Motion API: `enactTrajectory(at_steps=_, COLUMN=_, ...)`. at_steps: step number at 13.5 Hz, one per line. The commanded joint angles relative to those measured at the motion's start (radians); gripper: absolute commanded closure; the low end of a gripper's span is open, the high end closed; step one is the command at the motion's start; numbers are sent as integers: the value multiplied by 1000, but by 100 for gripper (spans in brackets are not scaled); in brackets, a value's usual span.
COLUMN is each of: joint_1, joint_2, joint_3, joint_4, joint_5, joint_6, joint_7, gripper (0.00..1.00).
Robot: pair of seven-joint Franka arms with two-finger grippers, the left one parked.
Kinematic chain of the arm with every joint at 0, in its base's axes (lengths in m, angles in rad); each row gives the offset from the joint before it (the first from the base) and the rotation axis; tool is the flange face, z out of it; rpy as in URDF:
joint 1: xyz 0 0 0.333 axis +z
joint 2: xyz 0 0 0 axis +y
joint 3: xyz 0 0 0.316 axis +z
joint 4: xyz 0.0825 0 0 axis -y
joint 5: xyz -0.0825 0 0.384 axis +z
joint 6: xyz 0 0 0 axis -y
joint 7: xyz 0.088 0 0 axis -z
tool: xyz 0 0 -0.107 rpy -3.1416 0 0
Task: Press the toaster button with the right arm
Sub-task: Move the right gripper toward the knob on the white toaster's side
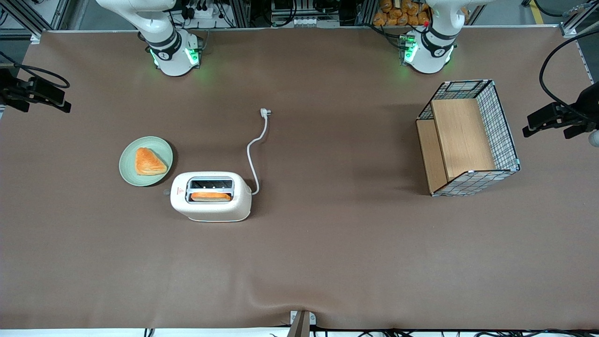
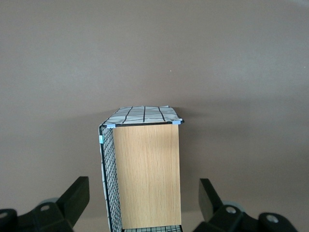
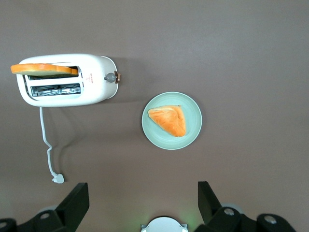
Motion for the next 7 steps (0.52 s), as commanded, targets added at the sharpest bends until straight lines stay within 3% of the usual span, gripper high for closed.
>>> enactTrajectory(at_steps=1, joint_1=-6, joint_2=3, joint_3=3, joint_4=15, joint_5=5, joint_6=-6, joint_7=2, gripper=0)
enactTrajectory(at_steps=7, joint_1=3, joint_2=6, joint_3=3, joint_4=15, joint_5=11, joint_6=-6, joint_7=2, gripper=0)
